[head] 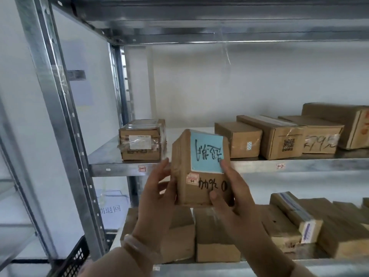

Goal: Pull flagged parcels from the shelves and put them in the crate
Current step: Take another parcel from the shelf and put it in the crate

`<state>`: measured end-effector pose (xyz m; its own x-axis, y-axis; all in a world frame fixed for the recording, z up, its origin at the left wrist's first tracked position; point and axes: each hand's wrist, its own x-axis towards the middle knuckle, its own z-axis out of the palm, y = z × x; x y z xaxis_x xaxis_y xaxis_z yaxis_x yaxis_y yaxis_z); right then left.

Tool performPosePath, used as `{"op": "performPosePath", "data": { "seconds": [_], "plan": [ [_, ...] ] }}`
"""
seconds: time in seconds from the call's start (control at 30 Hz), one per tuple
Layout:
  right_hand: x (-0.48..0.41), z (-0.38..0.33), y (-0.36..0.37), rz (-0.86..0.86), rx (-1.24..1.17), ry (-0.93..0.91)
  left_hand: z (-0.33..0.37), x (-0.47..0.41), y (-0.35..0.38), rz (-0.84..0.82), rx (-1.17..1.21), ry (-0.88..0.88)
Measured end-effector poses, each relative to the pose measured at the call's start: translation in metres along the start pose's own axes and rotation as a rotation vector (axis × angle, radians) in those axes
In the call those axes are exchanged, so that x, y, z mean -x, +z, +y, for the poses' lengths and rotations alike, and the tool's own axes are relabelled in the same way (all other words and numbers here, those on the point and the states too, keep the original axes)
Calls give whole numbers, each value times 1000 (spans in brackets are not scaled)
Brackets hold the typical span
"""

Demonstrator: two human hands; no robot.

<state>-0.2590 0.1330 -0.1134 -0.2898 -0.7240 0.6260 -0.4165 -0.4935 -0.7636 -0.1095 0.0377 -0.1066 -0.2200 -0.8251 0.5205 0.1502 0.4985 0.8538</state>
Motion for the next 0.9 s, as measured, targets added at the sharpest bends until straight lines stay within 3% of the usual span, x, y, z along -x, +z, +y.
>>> {"op": "performPosePath", "data": {
  "seconds": [0.17,0.37,0.5,0.67,0.9],
  "plan": [
    [41,-4,25,47,46,37,-5,34,-29,-198,324,-162],
    [96,-14,95,41,226,49,-17,75,-98,-255,97,-256],
    [139,-17,152,-32,251,124,-39,109,-169,-289,78,-339],
    [177,-9,223,-152,265,229,-73,156,-244,-219,82,-400],
    [195,14,313,-374,218,382,-127,196,-331,-124,-160,-388]
  ]
}}
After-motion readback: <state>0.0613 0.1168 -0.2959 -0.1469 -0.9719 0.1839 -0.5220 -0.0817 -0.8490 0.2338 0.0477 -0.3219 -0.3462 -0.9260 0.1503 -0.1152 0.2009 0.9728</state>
